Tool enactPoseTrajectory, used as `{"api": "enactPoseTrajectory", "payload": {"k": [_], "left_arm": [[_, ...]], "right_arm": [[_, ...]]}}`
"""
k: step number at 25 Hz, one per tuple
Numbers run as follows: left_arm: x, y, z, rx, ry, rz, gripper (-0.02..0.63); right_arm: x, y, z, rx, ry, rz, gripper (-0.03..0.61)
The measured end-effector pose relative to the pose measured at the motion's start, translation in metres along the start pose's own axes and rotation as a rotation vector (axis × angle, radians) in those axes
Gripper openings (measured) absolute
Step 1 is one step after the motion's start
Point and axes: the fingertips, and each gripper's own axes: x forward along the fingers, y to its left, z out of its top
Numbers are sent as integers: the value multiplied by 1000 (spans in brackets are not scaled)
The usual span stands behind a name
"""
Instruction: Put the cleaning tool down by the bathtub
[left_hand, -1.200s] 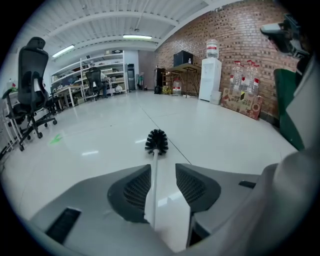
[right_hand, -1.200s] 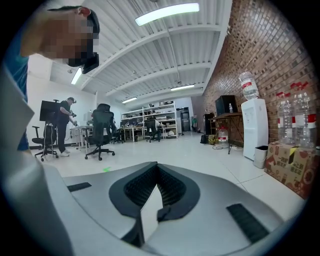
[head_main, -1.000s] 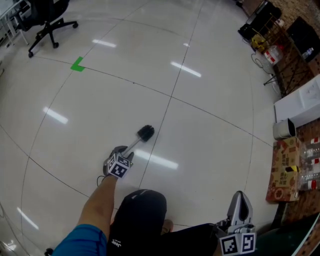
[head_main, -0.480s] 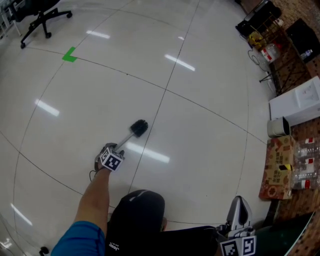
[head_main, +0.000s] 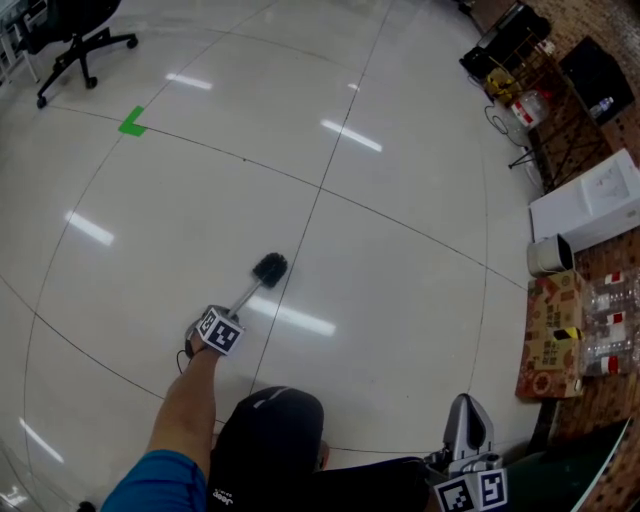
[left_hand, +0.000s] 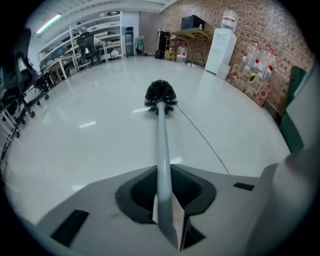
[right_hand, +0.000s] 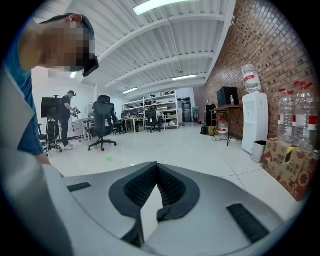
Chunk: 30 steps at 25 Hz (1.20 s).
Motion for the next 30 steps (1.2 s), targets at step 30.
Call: {"api": "enactPoseTrajectory", "payload": {"k": [30], "left_arm": [[-226,-46,221,-16,-659,41,64]], "right_arm": [[64,7,15,172,-67,159,17]]}}
